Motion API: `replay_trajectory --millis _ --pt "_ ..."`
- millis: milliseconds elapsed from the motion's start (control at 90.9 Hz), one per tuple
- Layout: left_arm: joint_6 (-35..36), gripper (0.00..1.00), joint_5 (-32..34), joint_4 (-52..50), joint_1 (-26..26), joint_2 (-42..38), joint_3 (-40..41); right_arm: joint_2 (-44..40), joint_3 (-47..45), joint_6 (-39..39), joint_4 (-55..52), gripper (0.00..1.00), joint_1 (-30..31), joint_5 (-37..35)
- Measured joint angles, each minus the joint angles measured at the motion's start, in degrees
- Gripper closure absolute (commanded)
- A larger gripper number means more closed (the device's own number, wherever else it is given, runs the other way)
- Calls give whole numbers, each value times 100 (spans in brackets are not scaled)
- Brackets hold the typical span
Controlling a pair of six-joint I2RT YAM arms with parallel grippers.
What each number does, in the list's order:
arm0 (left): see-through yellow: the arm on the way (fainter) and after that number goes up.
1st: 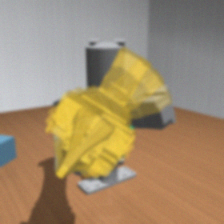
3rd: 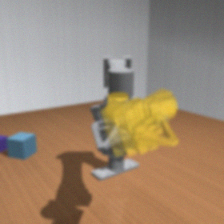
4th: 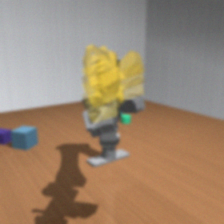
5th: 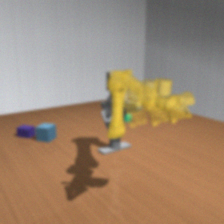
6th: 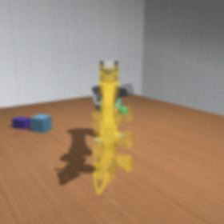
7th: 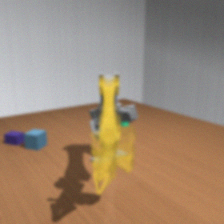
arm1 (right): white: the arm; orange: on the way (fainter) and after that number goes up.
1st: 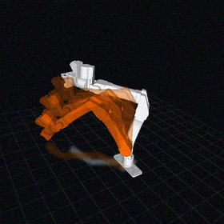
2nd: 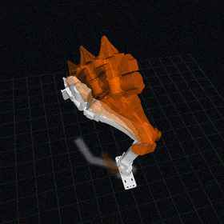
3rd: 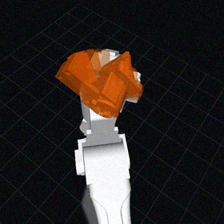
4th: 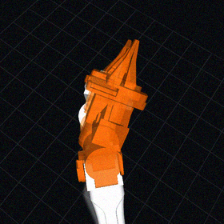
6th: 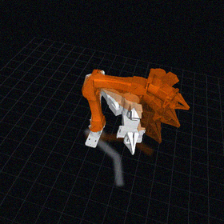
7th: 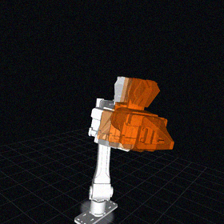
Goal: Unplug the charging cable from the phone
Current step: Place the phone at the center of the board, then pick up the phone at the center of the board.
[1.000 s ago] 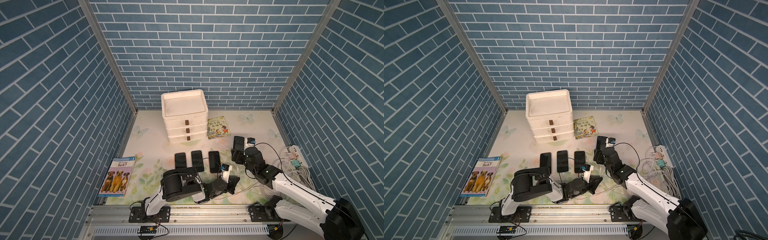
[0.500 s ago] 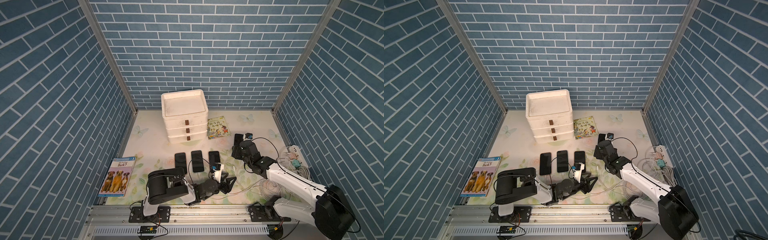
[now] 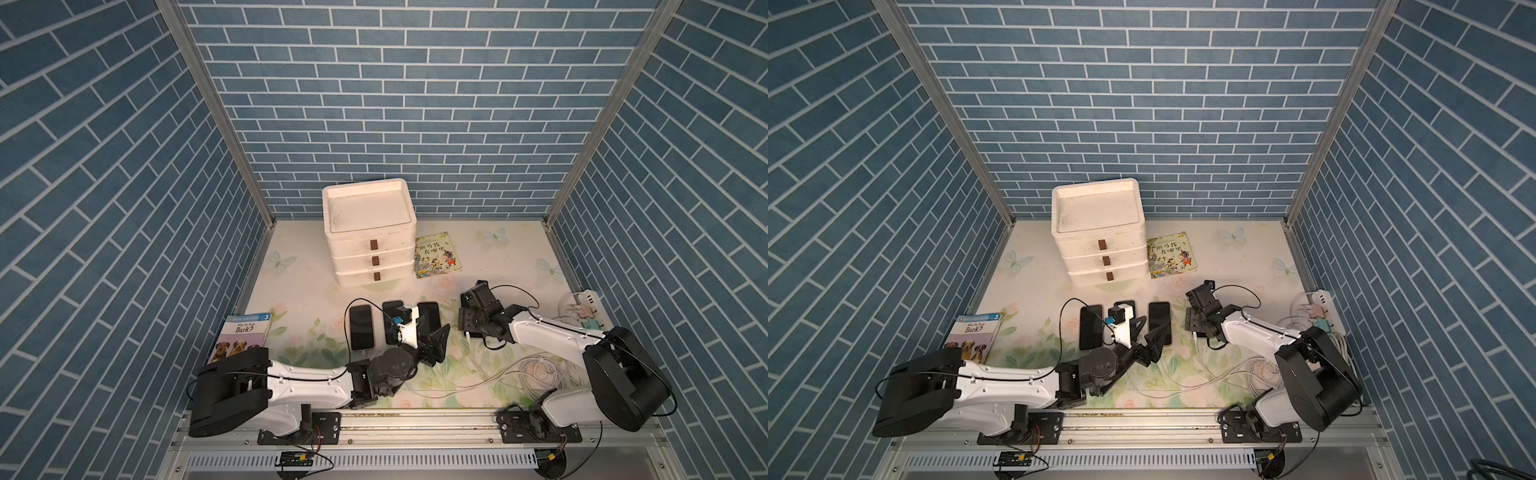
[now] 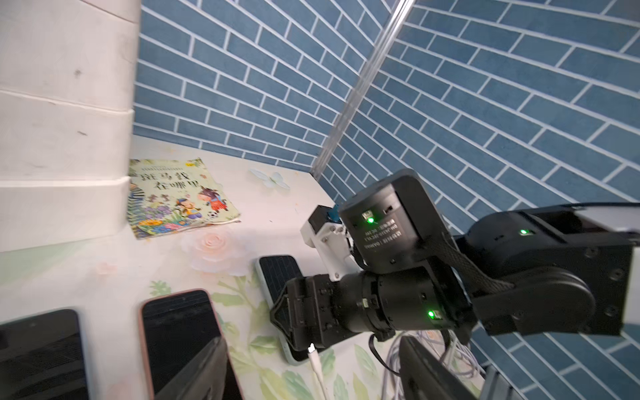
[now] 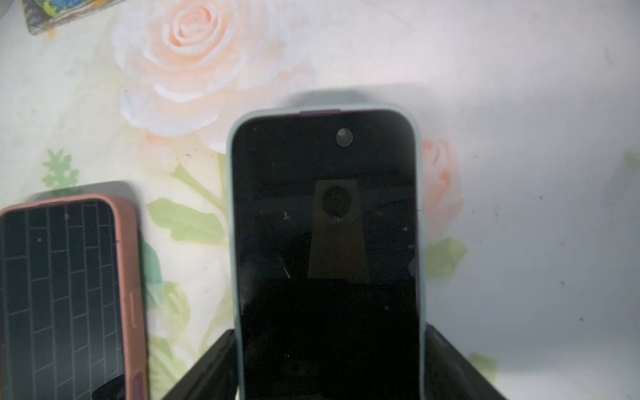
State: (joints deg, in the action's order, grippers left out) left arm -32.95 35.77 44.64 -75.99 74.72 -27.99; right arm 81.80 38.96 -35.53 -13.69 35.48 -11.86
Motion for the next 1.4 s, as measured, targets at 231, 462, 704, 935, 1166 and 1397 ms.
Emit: replay_trajectory --millis 231,462,704,935,1166,1397 --pt "4 0 654 -868 11 -396 7 83 116 4 -63 78 2 229" --pt "-133 0 686 -1443 11 -247 4 431 203 48 -57 45 20 365" --pt "-267 0 752 -1834 39 -107 -160 466 323 138 -175 0 42 299" --pt "-555 0 802 -2352 214 9 -452 308 566 149 -415 0 59 -55" --pt "-809 0 549 -2957 466 651 -1027 -584 822 -7 -857 1 485 -1272" --pt "-929 0 -107 -3541 911 1528 -1759 -2588 -103 -157 -529 1 544 -1519"
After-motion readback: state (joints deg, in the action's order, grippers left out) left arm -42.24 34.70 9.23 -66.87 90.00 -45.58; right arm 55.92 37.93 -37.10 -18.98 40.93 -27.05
